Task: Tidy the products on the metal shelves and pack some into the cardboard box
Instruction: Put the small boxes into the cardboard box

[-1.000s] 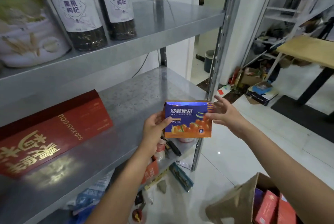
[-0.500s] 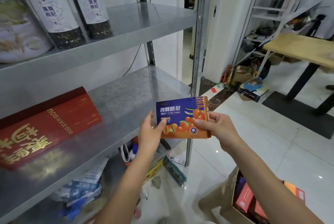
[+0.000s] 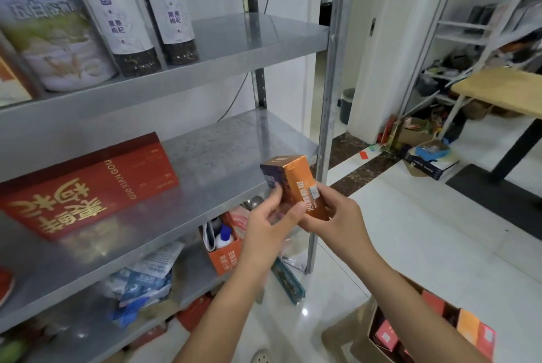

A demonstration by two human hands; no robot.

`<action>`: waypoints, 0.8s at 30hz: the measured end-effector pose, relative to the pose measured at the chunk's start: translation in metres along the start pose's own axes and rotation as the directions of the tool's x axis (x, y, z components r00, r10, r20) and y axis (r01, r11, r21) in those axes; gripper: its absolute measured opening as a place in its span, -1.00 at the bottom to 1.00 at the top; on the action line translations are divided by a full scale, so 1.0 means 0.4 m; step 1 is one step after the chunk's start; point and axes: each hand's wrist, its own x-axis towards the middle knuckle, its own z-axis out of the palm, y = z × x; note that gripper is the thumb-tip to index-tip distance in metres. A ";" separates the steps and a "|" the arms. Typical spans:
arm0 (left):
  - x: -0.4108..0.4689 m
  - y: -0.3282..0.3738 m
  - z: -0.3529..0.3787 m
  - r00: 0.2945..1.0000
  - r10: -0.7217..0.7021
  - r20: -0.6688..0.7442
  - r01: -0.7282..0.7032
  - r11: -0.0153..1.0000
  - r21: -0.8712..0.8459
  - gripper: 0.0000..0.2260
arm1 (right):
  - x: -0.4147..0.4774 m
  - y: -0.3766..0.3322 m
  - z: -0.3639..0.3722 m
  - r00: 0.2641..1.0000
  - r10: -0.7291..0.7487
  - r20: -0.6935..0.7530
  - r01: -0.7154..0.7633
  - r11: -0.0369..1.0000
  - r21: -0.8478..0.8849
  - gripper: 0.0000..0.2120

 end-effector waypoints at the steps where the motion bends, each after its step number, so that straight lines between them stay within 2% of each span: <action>1: -0.009 -0.001 0.002 0.999 0.018 -0.029 -0.018 1.000 -0.017 -0.53 | -0.009 -0.006 0.002 0.999 -0.008 0.038 0.008 1.000 0.017 -0.59; 4: -0.037 0.003 0.009 0.988 0.070 -0.135 -0.074 0.997 -0.023 -0.62 | -0.035 -0.013 0.001 0.990 -0.017 0.141 0.008 0.998 0.064 -0.47; 7: -0.063 0.007 0.010 0.975 0.106 -0.194 -0.110 0.994 -0.014 -0.69 | -0.066 -0.020 0.006 0.973 -0.011 0.230 0.005 1.000 0.028 -0.26; 9: -0.081 0.008 0.007 0.963 0.126 -0.238 -0.125 0.992 0.022 -0.74 | -0.088 -0.024 0.018 0.964 0.003 0.266 -0.015 0.999 0.044 -0.20; 14: -0.104 0.017 -0.020 0.944 0.163 -0.286 -0.153 0.987 0.058 -0.75 | -0.111 -0.053 0.050 0.962 0.004 0.273 -0.010 1.000 0.021 -0.22; 20: -0.104 0.060 -0.095 0.951 0.159 -0.265 -0.159 0.987 0.021 -0.80 | -0.110 -0.089 0.130 0.964 -0.035 0.263 0.025 0.999 0.041 -0.24; 24: -0.110 0.084 -0.177 0.942 0.164 -0.294 -0.152 0.986 0.064 -0.83 | -0.088 -0.111 0.167 0.954 -0.034 0.297 -0.007 0.991 0.136 -0.36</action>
